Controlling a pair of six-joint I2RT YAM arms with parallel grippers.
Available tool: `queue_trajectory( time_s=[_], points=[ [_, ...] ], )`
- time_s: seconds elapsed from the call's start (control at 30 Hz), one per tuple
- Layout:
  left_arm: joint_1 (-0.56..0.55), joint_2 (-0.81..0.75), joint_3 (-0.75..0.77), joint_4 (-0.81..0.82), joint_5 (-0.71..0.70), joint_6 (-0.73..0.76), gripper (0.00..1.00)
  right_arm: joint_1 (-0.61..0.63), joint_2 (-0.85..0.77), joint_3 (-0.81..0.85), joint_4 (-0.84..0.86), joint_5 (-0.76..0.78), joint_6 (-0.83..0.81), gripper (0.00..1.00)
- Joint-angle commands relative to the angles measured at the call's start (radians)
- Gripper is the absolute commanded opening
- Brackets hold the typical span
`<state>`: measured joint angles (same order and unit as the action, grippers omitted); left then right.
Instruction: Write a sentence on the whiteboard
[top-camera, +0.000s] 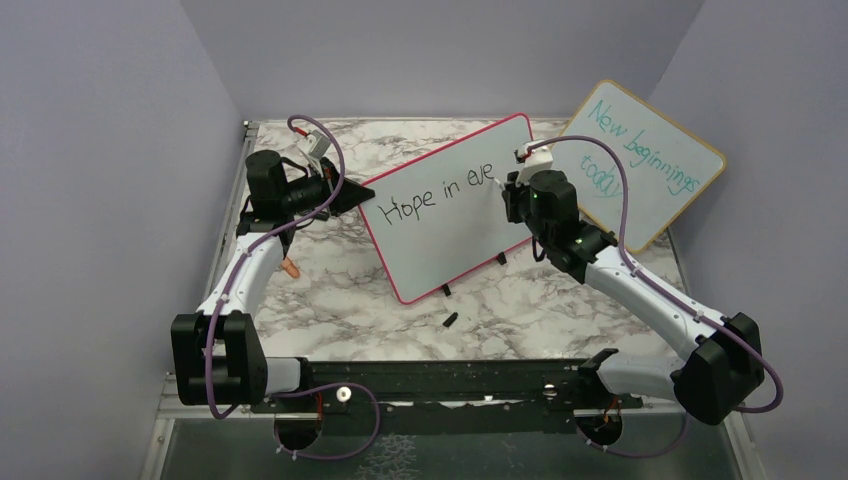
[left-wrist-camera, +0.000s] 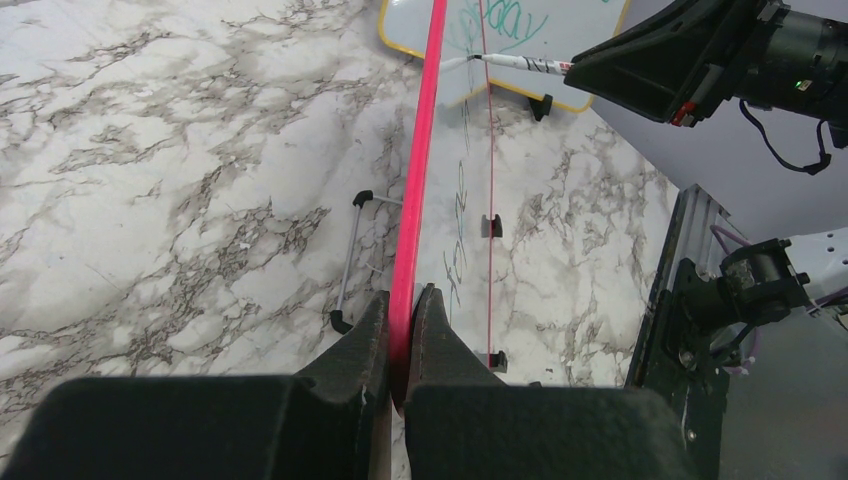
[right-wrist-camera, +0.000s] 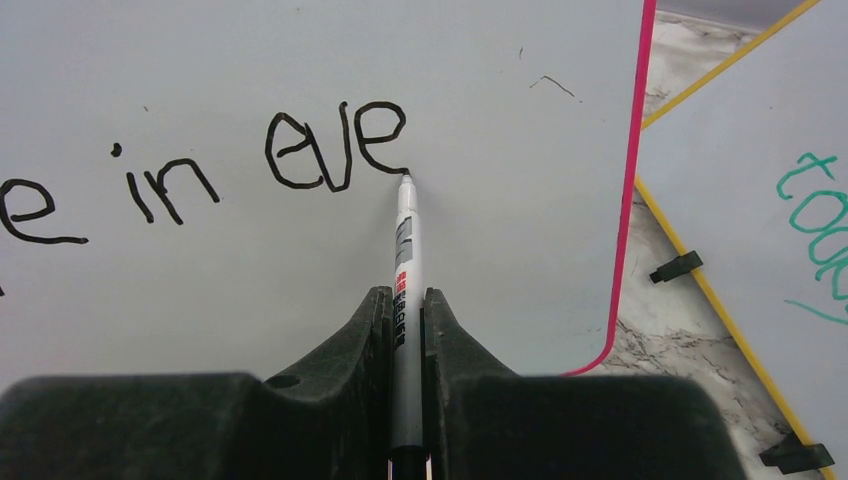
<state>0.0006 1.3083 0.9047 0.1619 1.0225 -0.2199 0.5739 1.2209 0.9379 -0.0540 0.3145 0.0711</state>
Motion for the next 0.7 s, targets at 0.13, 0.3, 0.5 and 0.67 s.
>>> queue_trajectory(
  time_s=[0.13,0.3,0.5,0.67],
  points=[
    [-0.011,0.039,-0.033,-0.108,-0.070,0.163,0.00,-0.003,-0.027,0.002,0.040,0.046,0.012,0.01],
    [-0.011,0.039,-0.033,-0.107,-0.070,0.162,0.00,-0.003,-0.039,0.025,0.045,0.043,0.004,0.01],
    [-0.011,0.037,-0.033,-0.107,-0.070,0.162,0.00,-0.005,-0.015,0.051,0.095,0.031,-0.004,0.01],
    [-0.011,0.038,-0.033,-0.107,-0.070,0.163,0.00,-0.007,0.001,0.064,0.110,0.022,-0.006,0.01]
  ],
)
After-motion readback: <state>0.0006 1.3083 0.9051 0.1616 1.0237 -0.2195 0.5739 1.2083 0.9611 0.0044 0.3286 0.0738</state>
